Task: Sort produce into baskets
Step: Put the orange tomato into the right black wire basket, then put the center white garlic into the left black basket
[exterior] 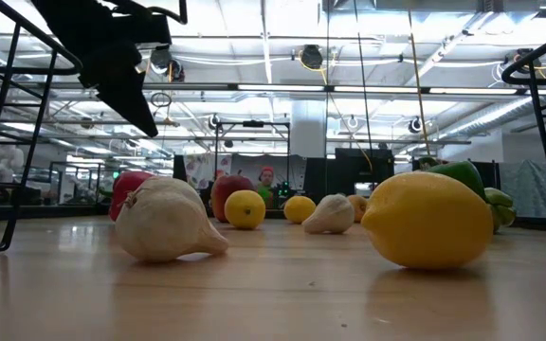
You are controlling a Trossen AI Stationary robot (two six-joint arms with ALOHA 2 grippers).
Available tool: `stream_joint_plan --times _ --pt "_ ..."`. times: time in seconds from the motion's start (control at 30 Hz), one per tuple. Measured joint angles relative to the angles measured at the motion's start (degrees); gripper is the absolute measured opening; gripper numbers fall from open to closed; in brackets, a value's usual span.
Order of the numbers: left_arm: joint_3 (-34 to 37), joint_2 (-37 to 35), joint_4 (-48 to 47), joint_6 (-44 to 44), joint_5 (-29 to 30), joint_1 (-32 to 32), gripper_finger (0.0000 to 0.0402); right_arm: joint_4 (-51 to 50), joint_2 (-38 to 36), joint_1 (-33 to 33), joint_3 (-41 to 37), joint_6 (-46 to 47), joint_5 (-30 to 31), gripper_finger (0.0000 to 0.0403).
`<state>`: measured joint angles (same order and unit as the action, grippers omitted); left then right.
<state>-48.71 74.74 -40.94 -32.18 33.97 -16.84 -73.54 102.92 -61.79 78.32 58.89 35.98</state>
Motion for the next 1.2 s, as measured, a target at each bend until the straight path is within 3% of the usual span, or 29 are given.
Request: stream_joint_plan --times 0.2,0.4,0.67,0.9,1.1,1.2 --pt "0.0 0.0 0.0 -0.04 -0.01 0.0 0.0027 2.99 3.28 1.79 0.0 -1.29 -0.61 0.0" --pt "0.0 0.0 0.13 -0.39 -0.52 0.0 0.0027 5.99 4.13 4.49 0.0 -1.83 -5.18 0.0015" --pt "0.0 0.02 0.16 -0.53 -3.61 0.0 0.0027 6.58 2.59 5.88 0.0 -0.59 -8.0 0.0109" --pt "0.0 0.02 0.16 -0.52 -3.75 0.0 0.0027 8.82 -4.53 5.6 0.0 0.57 -9.35 0.0172" --pt "0.02 0.02 2.16 -0.47 -4.47 0.0 0.0027 11.54 -12.68 5.39 0.0 -1.5 -7.24 0.0173" --pt "0.02 0.02 8.58 1.75 -6.84 0.0 0.0027 11.56 -15.61 5.53 0.01 -6.0 1.47 0.017"
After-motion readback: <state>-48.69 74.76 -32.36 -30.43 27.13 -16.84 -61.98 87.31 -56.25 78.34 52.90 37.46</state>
